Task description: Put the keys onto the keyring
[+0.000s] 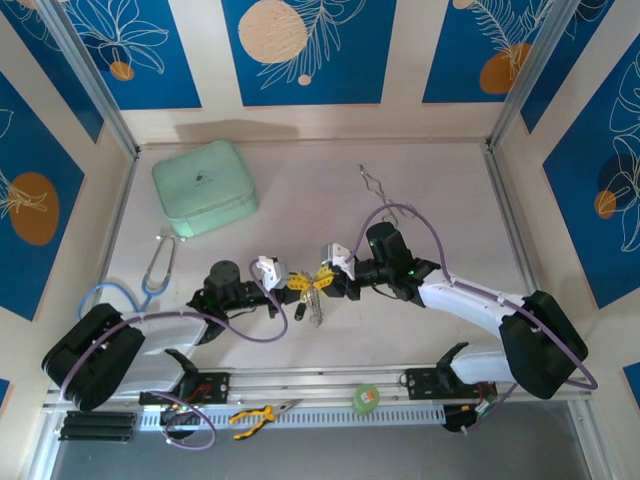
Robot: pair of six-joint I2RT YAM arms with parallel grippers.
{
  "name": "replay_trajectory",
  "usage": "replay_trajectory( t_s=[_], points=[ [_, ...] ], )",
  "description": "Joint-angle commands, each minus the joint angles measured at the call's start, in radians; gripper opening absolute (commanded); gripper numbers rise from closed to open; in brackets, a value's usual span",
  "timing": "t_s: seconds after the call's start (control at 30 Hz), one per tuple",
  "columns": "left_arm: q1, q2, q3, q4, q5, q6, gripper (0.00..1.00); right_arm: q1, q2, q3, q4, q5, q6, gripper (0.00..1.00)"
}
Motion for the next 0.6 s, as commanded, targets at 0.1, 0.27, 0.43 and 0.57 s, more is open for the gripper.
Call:
replay_trajectory(
  t_s=[0.1, 0.27, 0.43, 0.57],
  points=[
    [-0.007, 0.008, -0.003, 0.088, 0.033, -0.022, 0.0, 0.0, 0.015, 0.0, 0.029, -0.04, 0.013, 0.08],
    [-0.006, 0.013, -0.002, 0.096, 0.03, -0.027, 0.0, 0.001, 0.014, 0.019, -0.002, -0.044, 0.002, 0.0],
    [-0.007, -0.033, 0.011, -0.019, -0.006, 0.018, 0.26, 0.019, -0.009, 0.104, -0.204, 0.023, -0.078, 0.0],
    [-0.009, -0.099, 0.06, -0.243, -0.004, 0.119, 0.25, 0.06, 0.015, 0.225, -0.454, 0.121, -0.186, 0.0]
  ],
)
